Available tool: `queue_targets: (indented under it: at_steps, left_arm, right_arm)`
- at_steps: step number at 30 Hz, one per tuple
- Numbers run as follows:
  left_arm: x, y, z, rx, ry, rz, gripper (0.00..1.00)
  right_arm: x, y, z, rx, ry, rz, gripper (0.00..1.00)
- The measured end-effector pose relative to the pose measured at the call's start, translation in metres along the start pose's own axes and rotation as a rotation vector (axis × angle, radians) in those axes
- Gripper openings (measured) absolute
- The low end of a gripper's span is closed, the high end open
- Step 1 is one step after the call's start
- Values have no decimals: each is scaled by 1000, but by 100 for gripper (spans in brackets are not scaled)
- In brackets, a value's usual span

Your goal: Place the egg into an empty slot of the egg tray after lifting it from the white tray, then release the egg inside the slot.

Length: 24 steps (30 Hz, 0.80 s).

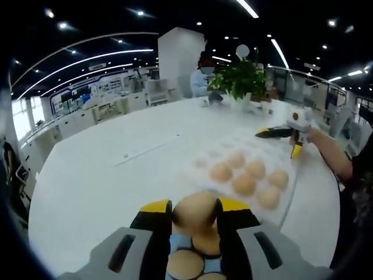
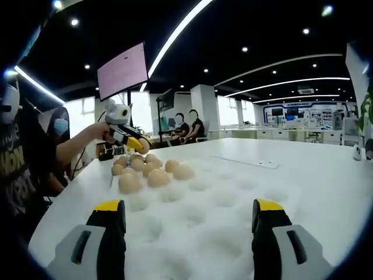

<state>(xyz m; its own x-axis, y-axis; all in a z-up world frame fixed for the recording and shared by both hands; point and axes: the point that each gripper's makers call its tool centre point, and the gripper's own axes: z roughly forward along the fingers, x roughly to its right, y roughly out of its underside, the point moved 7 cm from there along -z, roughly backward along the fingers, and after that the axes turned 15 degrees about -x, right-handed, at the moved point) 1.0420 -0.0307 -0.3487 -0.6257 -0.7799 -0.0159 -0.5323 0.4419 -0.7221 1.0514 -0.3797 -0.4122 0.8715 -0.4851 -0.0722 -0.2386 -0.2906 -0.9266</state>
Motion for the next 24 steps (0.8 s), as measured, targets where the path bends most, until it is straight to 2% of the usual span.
queue_targets:
  at_steps: [9,14,18,24]
  left_arm:
    - [-6,5,-6,0,-22,-12,30]
    - [-31,10,-3,-13,-17,-25,30]
    - [-42,14,1,-22,-3,-33,30]
    - [-53,15,5,-34,-1,-37,30]
  right_arm:
    - [-2,0,0,-33,12,-12,93]
    - [-2,0,0,-55,22,-21,93]
    - [-2,0,0,-81,32,-33,93]
    - [-1,0,0,-81,33,-30,93]
